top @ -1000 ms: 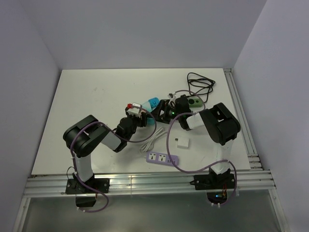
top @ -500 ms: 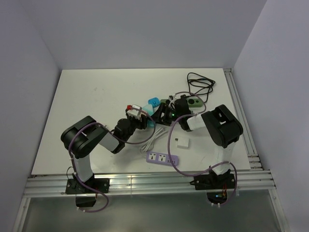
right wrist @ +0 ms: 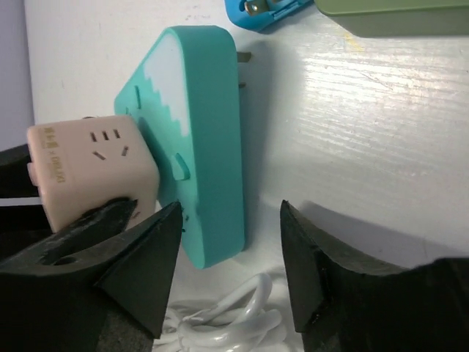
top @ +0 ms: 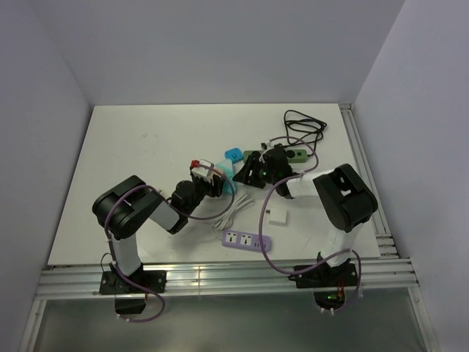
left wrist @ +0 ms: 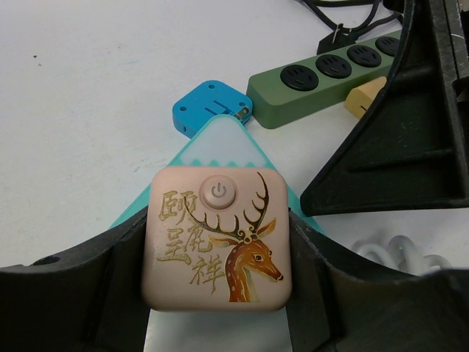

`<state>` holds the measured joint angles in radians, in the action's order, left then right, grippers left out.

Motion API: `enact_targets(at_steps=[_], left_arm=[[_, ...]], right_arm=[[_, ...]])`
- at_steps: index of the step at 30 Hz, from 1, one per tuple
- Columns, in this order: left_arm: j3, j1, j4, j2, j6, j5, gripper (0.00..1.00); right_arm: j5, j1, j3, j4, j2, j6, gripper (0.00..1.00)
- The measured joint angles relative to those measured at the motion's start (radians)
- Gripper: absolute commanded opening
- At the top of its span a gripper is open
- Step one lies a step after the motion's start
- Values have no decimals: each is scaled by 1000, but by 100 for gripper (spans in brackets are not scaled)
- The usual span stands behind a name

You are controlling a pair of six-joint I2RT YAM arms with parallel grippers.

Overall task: Insert the plug
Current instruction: Insert the plug into the socket.

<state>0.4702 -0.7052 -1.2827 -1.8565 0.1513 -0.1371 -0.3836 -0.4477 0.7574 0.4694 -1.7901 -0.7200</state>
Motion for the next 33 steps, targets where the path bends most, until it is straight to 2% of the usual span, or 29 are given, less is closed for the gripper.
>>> enact_targets(at_steps=[2,3,5,6,11,18,28,33], left_arm=[[-2,0,-8,-3,-1,4,0],[-2,0,-14,-6,-1,7,0],[-2,0,-16,-7,-1,9,0],[-2,0,-16,-7,-1,10,0],[-4,-1,-18,-7,-3,10,0],[-3,-18,-19,-7,-8,-2,0],[-3,-27,-19,-7,-8,-10,0],[-3,-28,-20,-8,-8,-11,0]], right_arm=[[8,0,0,-24,21,10,49],[13,0,0,-38,37,14,39],[15,0,4,-60,73,27,30],[15,0,11,-71,89,31,23],[-37,0,98,-92,113,46,2],[-133,-9,196,-92,103,37,0],[-148,-66,232,-127,112,56,0],[-156,-80,232,-84,-5,54,0]])
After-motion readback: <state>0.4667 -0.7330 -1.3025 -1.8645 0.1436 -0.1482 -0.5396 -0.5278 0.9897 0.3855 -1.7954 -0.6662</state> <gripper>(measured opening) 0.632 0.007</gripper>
